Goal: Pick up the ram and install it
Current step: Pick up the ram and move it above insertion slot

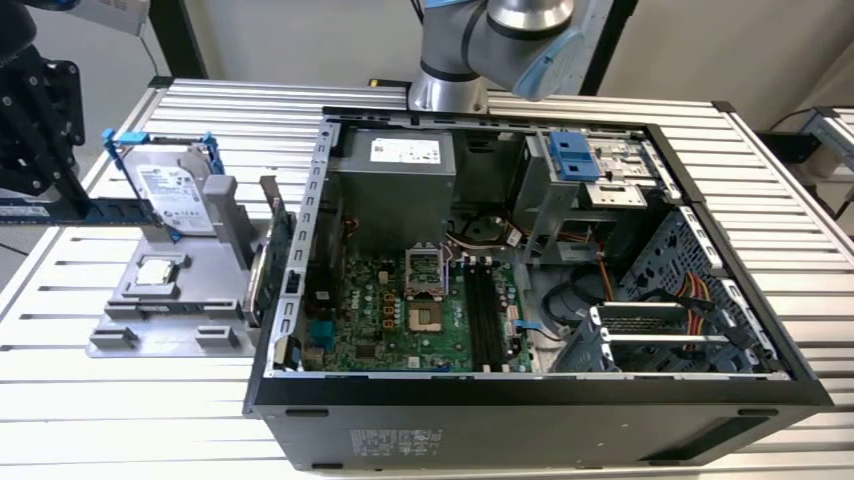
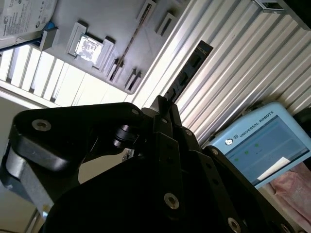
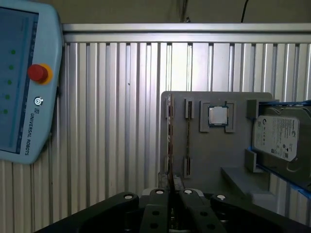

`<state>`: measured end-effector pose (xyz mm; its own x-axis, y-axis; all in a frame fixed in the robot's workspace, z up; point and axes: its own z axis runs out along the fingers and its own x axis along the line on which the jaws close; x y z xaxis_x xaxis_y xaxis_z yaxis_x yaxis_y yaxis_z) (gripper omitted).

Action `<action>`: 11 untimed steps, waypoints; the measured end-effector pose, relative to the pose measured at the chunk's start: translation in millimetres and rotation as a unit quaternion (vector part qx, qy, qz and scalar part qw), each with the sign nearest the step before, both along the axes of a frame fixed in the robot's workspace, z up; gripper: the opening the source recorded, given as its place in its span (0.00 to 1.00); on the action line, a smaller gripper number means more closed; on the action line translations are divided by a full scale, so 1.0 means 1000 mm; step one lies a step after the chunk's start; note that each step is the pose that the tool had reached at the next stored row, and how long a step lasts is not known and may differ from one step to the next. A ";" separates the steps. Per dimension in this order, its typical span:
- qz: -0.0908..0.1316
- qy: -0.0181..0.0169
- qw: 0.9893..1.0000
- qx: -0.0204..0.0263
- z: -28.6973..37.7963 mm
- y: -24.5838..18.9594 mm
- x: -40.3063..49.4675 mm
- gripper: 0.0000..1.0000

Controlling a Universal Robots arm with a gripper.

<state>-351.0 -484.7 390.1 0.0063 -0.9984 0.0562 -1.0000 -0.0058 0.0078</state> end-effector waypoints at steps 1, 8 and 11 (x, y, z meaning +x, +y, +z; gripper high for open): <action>0.000 0.000 1.000 0.000 0.0000 0.0000 0.0000 0.00; 0.000 0.000 1.000 0.000 0.0000 0.0000 0.0000 0.00; 0.000 0.000 1.000 0.000 0.0000 0.0000 0.0012 0.00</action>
<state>-349.8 -484.7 390.1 0.0062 -0.9984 0.0562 -1.0000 -0.0057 0.0077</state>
